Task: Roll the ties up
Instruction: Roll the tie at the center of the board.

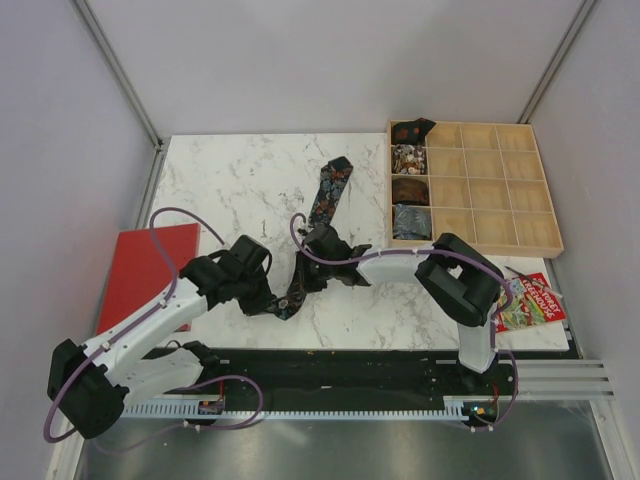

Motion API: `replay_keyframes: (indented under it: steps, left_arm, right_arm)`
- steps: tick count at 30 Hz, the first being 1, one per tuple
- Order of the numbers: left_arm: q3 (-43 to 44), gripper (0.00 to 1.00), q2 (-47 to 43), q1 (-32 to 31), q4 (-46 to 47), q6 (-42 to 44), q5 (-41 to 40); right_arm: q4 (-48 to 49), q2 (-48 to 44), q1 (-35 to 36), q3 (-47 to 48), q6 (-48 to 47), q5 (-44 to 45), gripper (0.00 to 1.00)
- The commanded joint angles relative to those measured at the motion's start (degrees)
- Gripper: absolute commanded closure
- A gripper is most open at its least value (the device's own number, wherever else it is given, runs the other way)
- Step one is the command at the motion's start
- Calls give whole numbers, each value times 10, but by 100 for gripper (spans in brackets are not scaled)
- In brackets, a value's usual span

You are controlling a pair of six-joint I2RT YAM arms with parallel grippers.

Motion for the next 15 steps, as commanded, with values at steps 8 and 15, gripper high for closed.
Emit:
replay_keyframes:
  steps: [8, 15]
  left_arm:
    - [31, 98, 16, -2, -21, 14, 3]
    - [69, 98, 57, -2, -10, 20, 11]
  right_arm:
    - [-27, -44, 2, 12, -16, 43, 94]
    - [-19, -52, 6, -6, -14, 50, 94]
